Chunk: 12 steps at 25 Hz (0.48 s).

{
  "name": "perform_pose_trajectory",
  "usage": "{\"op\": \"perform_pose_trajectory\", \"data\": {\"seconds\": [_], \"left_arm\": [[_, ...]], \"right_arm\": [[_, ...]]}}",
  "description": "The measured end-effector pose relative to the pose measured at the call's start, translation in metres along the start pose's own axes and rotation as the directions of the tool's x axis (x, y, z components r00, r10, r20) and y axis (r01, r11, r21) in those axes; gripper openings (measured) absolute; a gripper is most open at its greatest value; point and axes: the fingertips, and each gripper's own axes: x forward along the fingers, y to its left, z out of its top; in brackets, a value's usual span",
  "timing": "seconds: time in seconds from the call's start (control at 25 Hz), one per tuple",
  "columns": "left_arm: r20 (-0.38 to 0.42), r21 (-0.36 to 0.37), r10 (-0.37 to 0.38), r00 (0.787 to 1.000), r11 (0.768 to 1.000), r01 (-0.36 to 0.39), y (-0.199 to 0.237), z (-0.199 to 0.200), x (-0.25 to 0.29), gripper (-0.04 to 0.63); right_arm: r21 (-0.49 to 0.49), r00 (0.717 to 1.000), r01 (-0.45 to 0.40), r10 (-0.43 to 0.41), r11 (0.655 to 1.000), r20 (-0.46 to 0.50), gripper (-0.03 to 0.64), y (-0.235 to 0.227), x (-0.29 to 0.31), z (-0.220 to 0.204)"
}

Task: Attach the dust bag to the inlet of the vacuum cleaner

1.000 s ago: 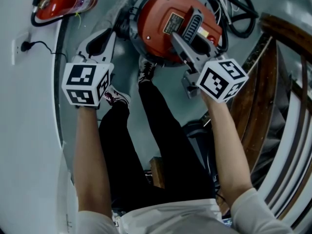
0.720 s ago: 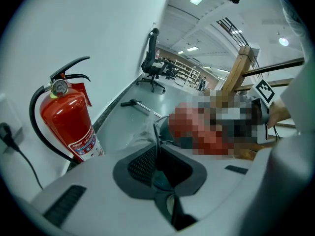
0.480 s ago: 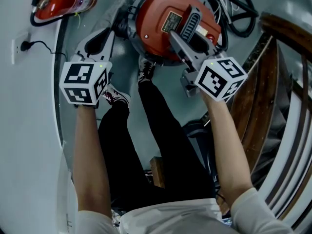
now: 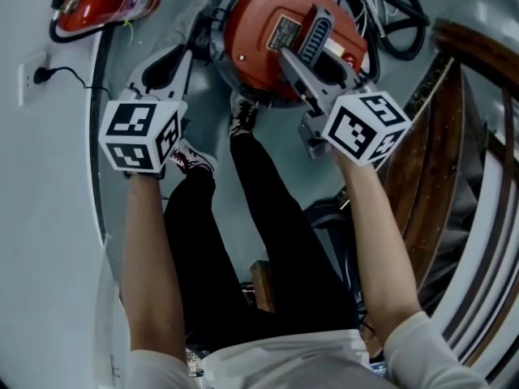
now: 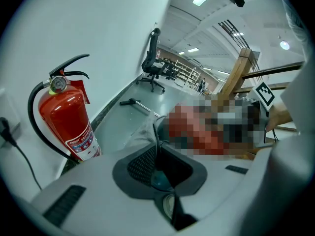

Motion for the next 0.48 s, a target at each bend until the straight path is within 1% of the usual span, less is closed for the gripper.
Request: {"op": "perform_pose_trajectory", "data": {"seconds": [0.12, 0.24, 0.48], "left_arm": [[-0.008, 0.005, -0.002, 1.0, 1.0, 0.002, -0.0004, -0.0006, 0.0001, 0.029], [-0.014, 0.013, -0.003, 1.0, 1.0, 0.003, -0.0011, -0.001, 0.0004, 0.029], [-0.018, 0.013, -0.005, 1.0, 1.0, 0.005, -0.0038, -0.0015, 0.0003, 0.029]], "right_arm": [[0.004, 1.0, 0.003, -0.003, 1.0, 0.003, 0.19, -0.0012, -0.0005, -0.0018], [-0.014, 1.0, 0.003, -0.003, 1.0, 0.001, 0.19, 0.0013, 0.0003, 0.0012], [-0.003, 1.0, 0.003, -0.003, 1.0, 0.006, 0.192, -0.0005, -0.0006, -0.0013]]}}
